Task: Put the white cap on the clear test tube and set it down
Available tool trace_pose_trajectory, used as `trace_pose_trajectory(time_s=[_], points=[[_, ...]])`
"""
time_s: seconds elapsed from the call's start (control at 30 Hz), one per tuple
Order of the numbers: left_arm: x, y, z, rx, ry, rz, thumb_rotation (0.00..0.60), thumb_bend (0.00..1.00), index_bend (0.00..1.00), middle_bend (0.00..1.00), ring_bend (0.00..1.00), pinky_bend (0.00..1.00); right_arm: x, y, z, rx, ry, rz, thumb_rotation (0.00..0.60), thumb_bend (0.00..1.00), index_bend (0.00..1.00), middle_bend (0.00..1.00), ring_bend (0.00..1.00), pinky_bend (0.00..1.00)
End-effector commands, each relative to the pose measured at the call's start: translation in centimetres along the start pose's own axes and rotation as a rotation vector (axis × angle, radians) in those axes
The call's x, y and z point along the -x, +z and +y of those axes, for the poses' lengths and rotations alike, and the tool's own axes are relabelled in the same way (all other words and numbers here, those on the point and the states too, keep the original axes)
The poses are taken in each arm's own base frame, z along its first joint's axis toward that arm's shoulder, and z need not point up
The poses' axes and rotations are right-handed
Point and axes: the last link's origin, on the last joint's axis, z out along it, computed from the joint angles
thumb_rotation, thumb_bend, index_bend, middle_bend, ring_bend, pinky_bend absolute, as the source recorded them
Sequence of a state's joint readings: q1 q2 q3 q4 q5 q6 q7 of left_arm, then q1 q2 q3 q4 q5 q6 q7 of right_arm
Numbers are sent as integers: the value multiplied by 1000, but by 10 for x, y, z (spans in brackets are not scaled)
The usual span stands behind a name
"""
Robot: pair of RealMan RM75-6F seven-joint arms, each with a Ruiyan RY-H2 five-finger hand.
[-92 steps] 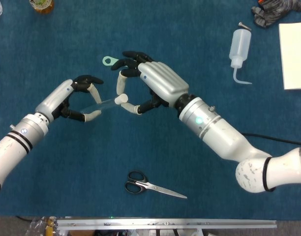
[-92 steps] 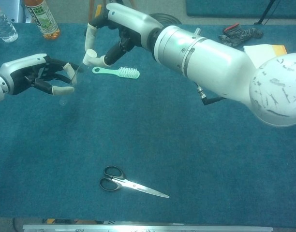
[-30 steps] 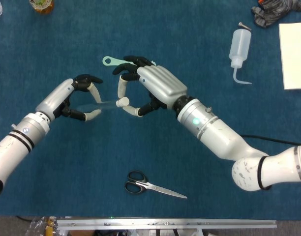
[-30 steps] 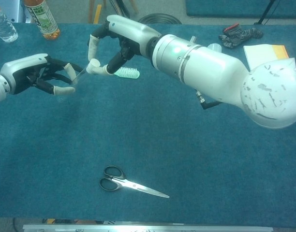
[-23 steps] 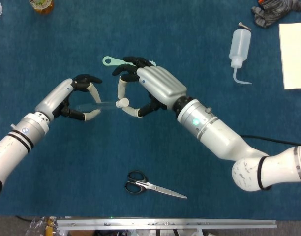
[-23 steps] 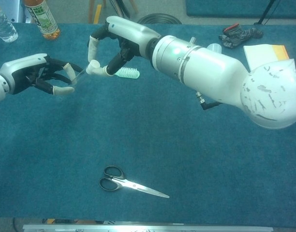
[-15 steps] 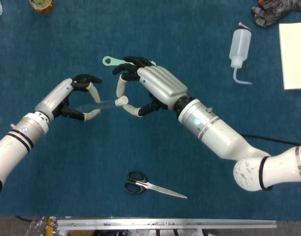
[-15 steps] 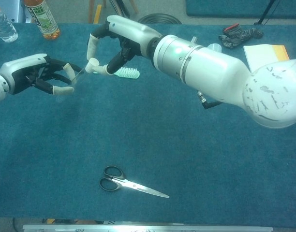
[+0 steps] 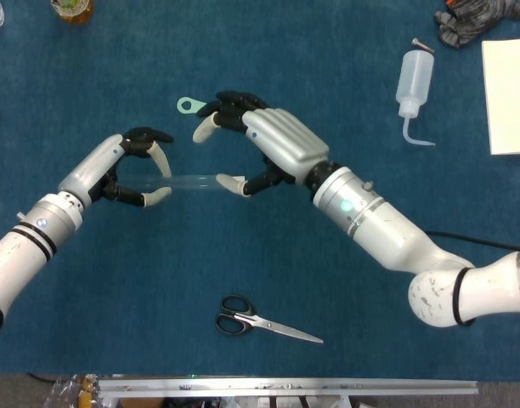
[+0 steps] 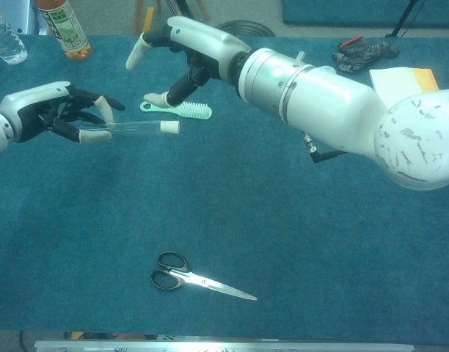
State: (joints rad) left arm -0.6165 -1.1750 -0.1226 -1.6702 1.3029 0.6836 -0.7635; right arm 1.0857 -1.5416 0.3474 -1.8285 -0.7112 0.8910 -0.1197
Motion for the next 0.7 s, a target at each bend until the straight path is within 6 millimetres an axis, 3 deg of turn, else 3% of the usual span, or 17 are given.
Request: trace_pose_trajectory(time_s=[0.03, 0.33, 0.7], points=[[0, 0, -1, -2, 3, 1, 598, 344, 608, 170, 0, 163, -3, -1, 1, 1, 0, 10, 600, 262, 333, 184, 0, 15], [-3, 3, -11, -17, 54, 17, 599, 344, 608, 170, 0, 163, -23, -11, 13, 29, -22, 53, 600, 261, 333, 185, 0, 15], [3, 22, -35, -48, 203, 53, 598, 343, 611, 173, 0, 163, -44, -29, 28, 63, -39, 89, 600, 260, 332, 185, 0, 15]])
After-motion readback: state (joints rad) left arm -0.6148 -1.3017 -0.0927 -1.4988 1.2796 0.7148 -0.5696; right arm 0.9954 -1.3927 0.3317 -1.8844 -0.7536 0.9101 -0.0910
